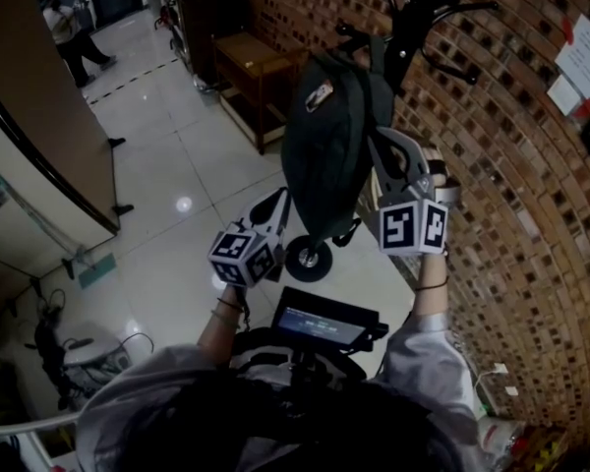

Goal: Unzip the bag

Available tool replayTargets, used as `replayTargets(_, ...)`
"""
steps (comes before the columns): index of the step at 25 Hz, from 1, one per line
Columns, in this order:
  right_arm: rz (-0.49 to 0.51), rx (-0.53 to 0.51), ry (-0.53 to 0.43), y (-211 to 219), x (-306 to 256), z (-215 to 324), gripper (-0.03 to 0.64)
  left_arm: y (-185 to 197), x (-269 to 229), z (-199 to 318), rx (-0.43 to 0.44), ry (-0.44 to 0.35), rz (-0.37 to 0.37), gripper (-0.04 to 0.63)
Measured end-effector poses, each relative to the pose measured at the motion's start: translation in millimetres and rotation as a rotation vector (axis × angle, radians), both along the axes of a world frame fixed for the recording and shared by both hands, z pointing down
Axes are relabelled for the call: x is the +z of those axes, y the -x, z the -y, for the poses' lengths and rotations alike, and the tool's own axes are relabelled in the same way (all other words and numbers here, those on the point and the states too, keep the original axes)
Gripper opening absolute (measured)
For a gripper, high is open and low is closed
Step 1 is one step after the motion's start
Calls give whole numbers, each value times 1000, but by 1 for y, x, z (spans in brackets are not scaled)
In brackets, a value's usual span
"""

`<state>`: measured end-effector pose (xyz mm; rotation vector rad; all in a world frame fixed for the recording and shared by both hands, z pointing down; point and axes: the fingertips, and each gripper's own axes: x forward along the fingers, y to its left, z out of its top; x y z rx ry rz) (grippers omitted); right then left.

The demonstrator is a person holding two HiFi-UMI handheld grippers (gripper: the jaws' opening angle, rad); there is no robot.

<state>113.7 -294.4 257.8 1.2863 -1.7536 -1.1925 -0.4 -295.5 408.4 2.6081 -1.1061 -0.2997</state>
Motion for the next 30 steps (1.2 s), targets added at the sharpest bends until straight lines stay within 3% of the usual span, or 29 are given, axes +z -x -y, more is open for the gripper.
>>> replayTargets(6,-5,11,-11,2,4,-2,17,1,-1,0,-5,8,-6,9)
replayTargets(10,-30,3,35,1,19,-9,14,1,4,3,-7,-21,-27,9)
replayTargets(15,29,-14,90,-2,47,-21,8,-3,5,0,-3,4,-11,9)
replayTargets(24,49,-15,121,-5,60,-28,8,-18,12,-11,23,7,-2,9)
replayTargets(30,72,-22,131,-6,63,-30,8,-10,9,-13,-5,11,15,9)
